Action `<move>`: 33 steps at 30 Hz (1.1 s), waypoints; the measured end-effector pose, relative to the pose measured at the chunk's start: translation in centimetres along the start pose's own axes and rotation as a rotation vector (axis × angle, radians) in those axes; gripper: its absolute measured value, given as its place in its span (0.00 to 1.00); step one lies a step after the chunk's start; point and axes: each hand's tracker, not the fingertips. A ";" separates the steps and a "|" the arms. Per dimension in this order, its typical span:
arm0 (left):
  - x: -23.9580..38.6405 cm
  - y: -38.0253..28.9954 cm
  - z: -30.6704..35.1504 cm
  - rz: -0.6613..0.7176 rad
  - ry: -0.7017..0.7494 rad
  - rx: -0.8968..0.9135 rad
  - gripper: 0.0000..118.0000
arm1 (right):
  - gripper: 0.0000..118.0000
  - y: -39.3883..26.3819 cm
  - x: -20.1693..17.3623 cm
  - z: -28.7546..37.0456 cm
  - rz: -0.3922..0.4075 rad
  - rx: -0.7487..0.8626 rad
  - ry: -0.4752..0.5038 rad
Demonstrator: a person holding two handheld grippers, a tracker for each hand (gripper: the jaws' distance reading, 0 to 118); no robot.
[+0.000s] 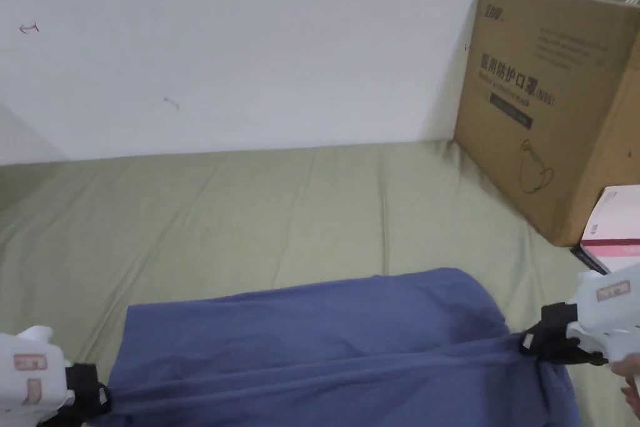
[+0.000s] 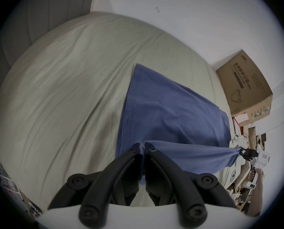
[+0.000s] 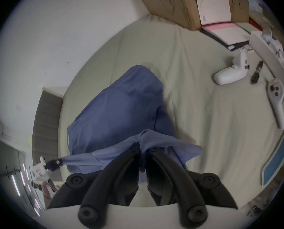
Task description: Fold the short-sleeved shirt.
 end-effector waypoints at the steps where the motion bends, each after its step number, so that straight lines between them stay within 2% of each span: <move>1: 0.0 0.5 -0.9 0.018 -0.002 -0.006 0.04 | 0.06 0.6 0.3 -1.2 -0.029 -0.013 -0.005; 3: -0.1 1.1 -2.0 0.030 -0.003 -0.008 0.06 | 0.07 1.0 0.6 -2.9 -0.083 -0.003 -0.009; 4: 0.0 1.1 -2.2 0.031 0.007 0.000 0.15 | 0.13 1.0 0.7 -3.3 -0.103 0.027 -0.002; 5: 0.0 1.1 -2.2 0.014 0.027 0.022 0.34 | 0.31 0.9 0.7 -3.4 -0.108 0.061 -0.004; 6: 0.0 1.0 -2.1 -0.004 0.031 0.039 0.64 | 0.67 0.6 0.6 -3.1 -0.096 0.090 -0.008; 7: 0.1 0.7 -1.9 -0.015 0.024 0.051 0.82 | 0.81 0.2 0.5 -2.6 -0.079 0.130 0.003; 8: 0.2 0.5 -1.5 -0.032 0.004 0.075 0.88 | 0.83 -0.1 0.4 -2.1 -0.067 0.164 0.005; 10: 0.6 -0.2 -0.3 -0.082 -0.020 0.105 0.86 | 0.83 -0.5 0.4 -0.9 -0.036 0.189 0.002; 14: 2.7 -2.3 3.6 -0.232 -0.019 0.230 0.86 | 0.83 -3.1 -1.3 2.7 0.108 0.267 -0.039; 18: 5.0 -6.6 8.5 -0.313 -0.037 0.415 0.86 | 0.83 -8.4 -4.2 7.5 0.300 0.427 -0.001; 20: 5.9 -9.4 10.6 -0.336 -0.030 0.505 0.80 | 0.82 -11.7 -5.2 9.7 0.368 0.510 0.059; 21: 6.2 -10.6 11.6 -0.346 -0.055 0.544 0.66 | 0.79 -13.3 -5.1 10.4 0.392 0.560 0.111; 22: 6.5 -12.1 12.5 -0.355 -0.072 0.583 0.50 | 0.70 -14.7 -5.1 11.1 0.425 0.600 0.148; 23: 6.7 -13.1 13.2 -0.361 -0.086 0.608 0.33 | 0.51 -16.1 -5.4 11.7 0.456 0.638 0.162; 24: 6.8 -14.3 13.9 -0.365 -0.100 0.628 0.11 | 0.15 -17.8 -5.8 12.4 0.491 0.698 0.142; 25: 6.4 -14.9 14.1 -0.371 -0.109 0.668 0.00 | 0.00 -19.6 -6.3 12.7 0.511 0.756 0.108; 26: 6.5 -15.9 14.6 -0.373 -0.094 0.717 0.00 | 0.00 -21.0 -6.5 13.0 0.515 0.807 0.079; 28: 6.6 -18.1 15.5 -0.427 -0.054 0.847 0.00 | 0.00 -22.8 -6.5 13.5 0.504 0.852 0.158; 29: 7.0 -18.6 15.8 -0.440 -0.017 0.869 0.00 | 0.00 -23.3 -6.6 13.5 0.511 0.869 0.174; 30: 7.1 -19.1 16.0 -0.432 -0.015 0.887 0.00 | 0.00 -24.2 -7.3 13.2 0.526 0.907 0.138; 31: 7.1 -19.3 16.2 -0.423 -0.058 0.885 0.00 | 0.00 -24.5 -7.5 13.1 0.534 0.935 0.127; 33: 7.9 -19.5 16.9 -0.428 -0.053 0.893 0.00 | 0.00 -24.1 -8.0 13.1 0.528 0.908 0.159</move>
